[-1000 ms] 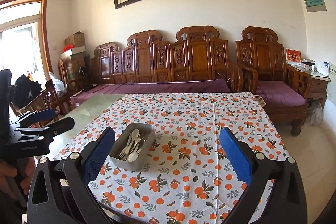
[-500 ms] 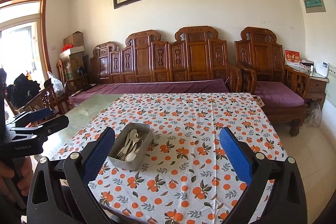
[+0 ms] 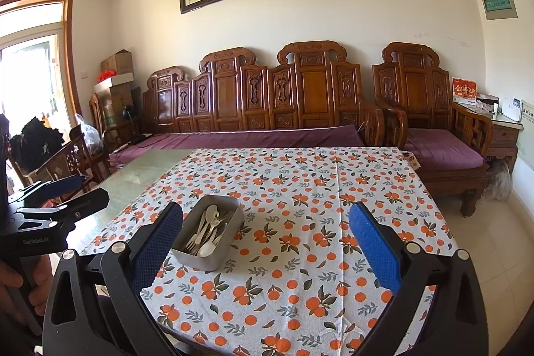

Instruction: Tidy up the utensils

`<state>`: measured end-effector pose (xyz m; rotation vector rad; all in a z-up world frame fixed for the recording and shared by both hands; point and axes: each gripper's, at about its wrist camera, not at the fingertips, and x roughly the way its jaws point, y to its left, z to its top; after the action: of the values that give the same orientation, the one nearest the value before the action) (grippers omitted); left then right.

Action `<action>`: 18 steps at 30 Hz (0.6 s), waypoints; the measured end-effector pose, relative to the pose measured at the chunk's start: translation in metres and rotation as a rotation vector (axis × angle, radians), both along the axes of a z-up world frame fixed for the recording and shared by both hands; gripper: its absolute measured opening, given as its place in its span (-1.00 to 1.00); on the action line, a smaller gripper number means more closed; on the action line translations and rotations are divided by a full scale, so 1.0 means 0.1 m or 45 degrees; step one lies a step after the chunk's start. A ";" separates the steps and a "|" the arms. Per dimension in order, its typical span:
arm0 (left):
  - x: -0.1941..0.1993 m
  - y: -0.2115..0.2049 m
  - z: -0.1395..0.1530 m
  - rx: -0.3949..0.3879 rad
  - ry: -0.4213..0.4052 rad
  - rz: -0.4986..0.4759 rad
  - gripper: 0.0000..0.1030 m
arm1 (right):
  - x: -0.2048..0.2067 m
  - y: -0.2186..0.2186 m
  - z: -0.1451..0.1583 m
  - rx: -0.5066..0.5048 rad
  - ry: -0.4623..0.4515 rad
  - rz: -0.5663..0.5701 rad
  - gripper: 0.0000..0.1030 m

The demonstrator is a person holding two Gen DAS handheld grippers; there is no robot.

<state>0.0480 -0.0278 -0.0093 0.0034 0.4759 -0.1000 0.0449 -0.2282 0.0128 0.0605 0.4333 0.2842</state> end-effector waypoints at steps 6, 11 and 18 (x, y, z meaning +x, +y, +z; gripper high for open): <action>0.00 0.00 0.00 -0.002 -0.001 0.002 0.85 | 0.00 0.00 0.01 0.000 0.000 0.000 0.95; 0.00 0.00 -0.01 -0.001 -0.004 0.001 0.85 | 0.01 0.00 0.00 0.003 0.001 0.000 0.95; -0.01 0.00 0.02 0.000 -0.008 0.009 0.85 | 0.00 0.00 -0.01 0.005 0.002 -0.003 0.95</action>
<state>0.0474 -0.0280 -0.0077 0.0021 0.4695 -0.0933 0.0451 -0.2279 0.0120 0.0654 0.4342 0.2828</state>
